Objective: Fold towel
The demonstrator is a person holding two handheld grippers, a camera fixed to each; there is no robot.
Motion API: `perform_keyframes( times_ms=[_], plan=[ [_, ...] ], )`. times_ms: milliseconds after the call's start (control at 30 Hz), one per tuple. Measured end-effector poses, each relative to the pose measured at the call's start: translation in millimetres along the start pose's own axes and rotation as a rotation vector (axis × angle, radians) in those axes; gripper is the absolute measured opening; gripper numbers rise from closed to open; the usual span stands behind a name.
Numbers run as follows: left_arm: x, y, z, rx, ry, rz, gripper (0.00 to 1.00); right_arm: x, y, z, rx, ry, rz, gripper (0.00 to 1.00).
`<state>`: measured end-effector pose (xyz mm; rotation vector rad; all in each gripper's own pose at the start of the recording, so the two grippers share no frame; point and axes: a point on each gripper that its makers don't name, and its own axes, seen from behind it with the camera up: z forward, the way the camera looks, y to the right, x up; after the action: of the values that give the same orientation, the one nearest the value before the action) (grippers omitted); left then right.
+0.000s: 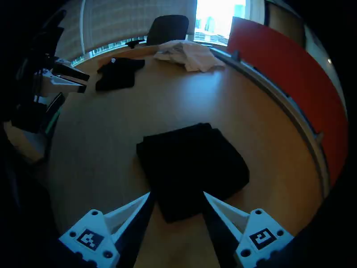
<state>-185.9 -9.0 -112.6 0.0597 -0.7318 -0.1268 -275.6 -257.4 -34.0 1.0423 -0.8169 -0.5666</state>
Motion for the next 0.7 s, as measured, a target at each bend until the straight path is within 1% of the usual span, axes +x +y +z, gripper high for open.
perform_keyframes(
  times_ms=[200,467,700],
  plan=[
    [-1.6,0.5,0.1,-0.001,-0.003,0.004,0.97,-15.8,-1.2,-3.7,-0.012,-0.015,0.026,0.72],
    [-3.2,0.4,-0.7,-0.002,-0.005,0.006,0.97,-35.5,-7.0,-1.8,-0.015,-0.043,0.055,0.72],
    [-5.3,0.8,-1.1,-0.004,-0.007,0.008,0.96,-38.7,-8.1,1.1,-0.016,-0.046,0.070,0.72]
  ],
)
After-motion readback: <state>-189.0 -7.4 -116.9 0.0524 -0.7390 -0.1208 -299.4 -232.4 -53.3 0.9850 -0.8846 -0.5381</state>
